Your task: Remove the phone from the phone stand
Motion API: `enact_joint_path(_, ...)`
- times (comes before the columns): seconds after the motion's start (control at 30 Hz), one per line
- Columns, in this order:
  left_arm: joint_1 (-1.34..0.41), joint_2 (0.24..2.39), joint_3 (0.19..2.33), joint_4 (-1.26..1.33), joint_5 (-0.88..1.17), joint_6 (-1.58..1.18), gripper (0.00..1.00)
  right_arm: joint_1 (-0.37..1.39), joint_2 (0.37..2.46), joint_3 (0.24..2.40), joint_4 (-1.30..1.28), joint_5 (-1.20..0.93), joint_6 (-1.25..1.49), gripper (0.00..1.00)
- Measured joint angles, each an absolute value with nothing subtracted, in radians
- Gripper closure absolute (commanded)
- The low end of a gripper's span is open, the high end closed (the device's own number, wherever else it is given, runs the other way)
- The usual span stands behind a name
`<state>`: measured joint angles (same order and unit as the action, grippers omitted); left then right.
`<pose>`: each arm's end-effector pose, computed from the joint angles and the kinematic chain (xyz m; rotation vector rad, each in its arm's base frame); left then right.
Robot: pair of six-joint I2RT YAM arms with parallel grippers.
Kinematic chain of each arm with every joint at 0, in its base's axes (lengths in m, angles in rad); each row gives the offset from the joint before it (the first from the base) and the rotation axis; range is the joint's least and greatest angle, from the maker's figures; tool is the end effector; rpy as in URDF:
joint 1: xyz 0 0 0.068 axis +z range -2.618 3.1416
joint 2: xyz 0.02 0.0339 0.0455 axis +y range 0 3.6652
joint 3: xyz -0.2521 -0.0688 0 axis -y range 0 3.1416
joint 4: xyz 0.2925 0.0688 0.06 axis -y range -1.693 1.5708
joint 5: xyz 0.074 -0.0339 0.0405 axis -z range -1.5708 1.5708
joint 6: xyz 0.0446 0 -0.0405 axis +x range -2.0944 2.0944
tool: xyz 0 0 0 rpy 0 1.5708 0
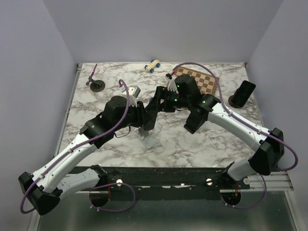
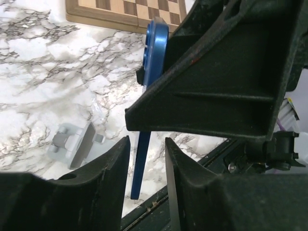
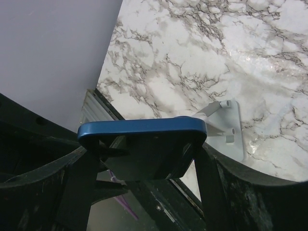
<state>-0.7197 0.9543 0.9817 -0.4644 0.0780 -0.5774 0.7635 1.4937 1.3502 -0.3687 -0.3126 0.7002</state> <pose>0.2025 -0.1821 0.3370 0.2037 2.1156 -0.8831 0.2796 0.2866 0.3253 -0.2828 2.2769 1.1609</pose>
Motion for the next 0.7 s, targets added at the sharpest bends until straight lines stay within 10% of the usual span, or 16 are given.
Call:
enact_joint_path(0.47, -0.766, 1.048, 1.087, -0.534, -0.055, -0.57, 0.89, 0.757, 1.469, 1.304, -0.312, -0.331, 0.746, 0.99)
enact_joint_path(0.67, -0.778, 1.044, 1.089, -0.527, -0.056, -0.559, 1.0, 0.757, 1.466, 1.296, -0.297, -0.331, 0.752, 0.02)
enact_joint_path(0.7, -0.778, 1.041, 1.088, -0.525, -0.056, -0.559, 1.0, 0.757, 1.466, 1.296, -0.295, -0.33, 0.751, 0.0)
